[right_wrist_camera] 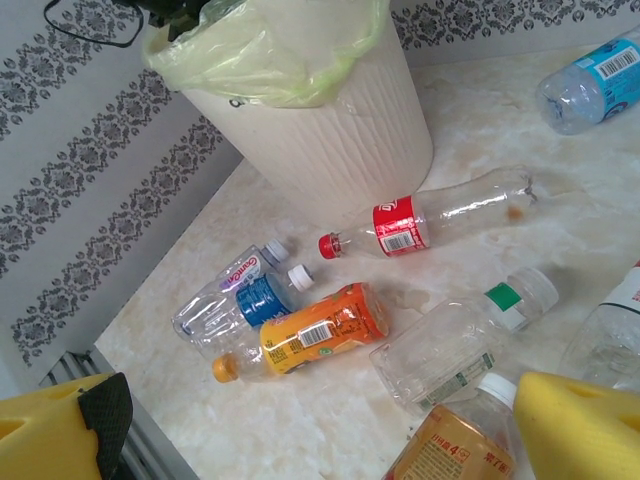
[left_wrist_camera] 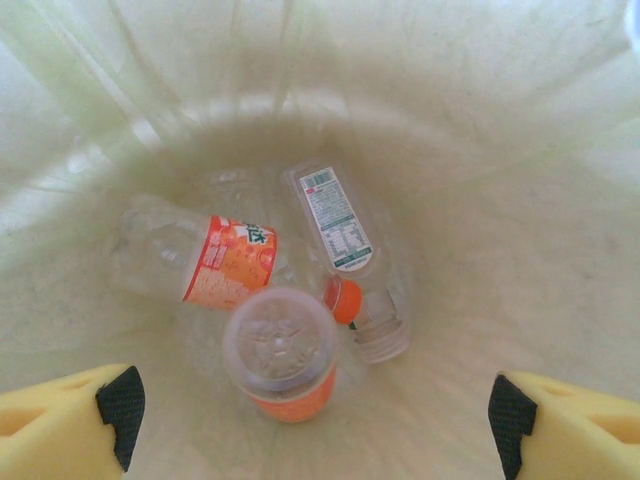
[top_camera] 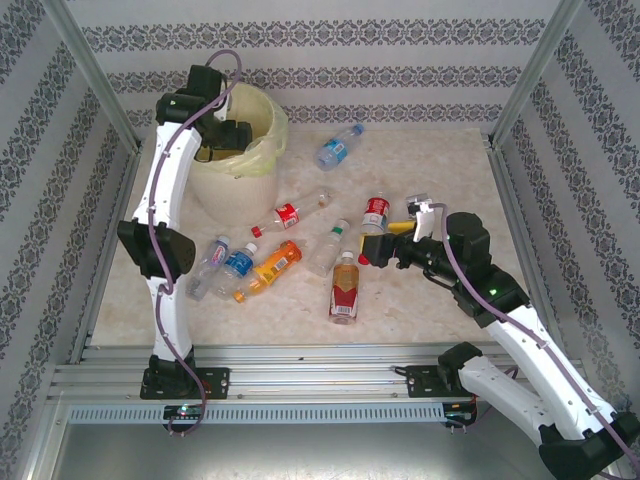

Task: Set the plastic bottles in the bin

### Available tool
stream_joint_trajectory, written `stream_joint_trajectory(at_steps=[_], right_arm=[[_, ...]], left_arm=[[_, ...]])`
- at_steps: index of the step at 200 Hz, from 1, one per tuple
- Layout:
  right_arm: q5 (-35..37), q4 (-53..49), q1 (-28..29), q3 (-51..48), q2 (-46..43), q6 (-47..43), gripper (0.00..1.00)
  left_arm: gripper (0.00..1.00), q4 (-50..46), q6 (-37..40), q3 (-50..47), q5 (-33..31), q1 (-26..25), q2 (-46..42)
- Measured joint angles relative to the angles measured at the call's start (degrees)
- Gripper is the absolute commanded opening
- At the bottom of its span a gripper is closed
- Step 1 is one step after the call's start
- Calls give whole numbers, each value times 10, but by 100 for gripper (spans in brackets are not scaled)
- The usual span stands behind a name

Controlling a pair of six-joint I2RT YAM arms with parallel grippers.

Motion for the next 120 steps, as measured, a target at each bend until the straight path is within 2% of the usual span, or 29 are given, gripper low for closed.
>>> stream_joint_trajectory(at_steps=[16,34,80,120], right_arm=[[14,-3,0,-1,1,5,97],[32,-12,0,-1,8,14,97],[51,-30,0,-4,26,28,97],[52,-36,0,-4,23,26,97]], left_arm=[[94,1,0,0,17,0,-17],[100,3,0,0,38,0,-42],[100,21,5,-14,84,-5,-115],[100,70,20,-129,107,-32,-215]])
